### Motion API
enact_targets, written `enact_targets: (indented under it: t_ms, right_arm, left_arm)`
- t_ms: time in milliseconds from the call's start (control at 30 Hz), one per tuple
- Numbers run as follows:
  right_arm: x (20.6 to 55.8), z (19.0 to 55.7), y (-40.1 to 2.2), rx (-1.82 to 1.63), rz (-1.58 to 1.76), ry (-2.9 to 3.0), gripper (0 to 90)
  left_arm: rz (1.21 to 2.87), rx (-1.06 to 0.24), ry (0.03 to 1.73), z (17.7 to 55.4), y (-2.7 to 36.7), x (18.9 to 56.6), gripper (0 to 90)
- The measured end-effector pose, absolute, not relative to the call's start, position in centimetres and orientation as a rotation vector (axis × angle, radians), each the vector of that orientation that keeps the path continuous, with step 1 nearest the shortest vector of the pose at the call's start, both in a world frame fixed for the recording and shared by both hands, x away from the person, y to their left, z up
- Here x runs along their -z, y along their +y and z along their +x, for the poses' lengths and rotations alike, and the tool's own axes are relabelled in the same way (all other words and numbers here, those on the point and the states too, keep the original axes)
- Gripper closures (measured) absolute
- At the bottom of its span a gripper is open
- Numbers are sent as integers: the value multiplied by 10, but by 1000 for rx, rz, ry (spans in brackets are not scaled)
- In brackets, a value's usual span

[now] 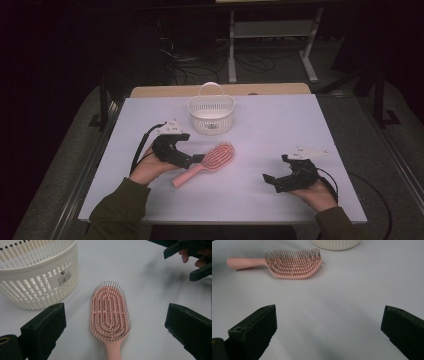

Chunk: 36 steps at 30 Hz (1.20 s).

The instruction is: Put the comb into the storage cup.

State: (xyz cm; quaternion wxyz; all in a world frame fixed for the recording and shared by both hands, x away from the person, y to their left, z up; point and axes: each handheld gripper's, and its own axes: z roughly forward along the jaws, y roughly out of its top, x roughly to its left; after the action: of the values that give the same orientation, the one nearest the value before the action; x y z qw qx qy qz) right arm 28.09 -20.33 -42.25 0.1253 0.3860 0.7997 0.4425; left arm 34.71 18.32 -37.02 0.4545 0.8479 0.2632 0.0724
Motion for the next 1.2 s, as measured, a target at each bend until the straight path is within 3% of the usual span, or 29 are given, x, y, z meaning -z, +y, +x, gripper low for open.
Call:
enact_targets:
  t_ms: [767, 1200]
  right_arm:
    - [422, 281, -204, -1291, 1125, 2326, 0]
    - [422, 281, -205, -1293, 1126, 2325, 0]
  left_arm:
    - [2118, -164, 633, 357, 157, 377, 0]
    - [2216, -175, 671, 358, 157, 385, 0]
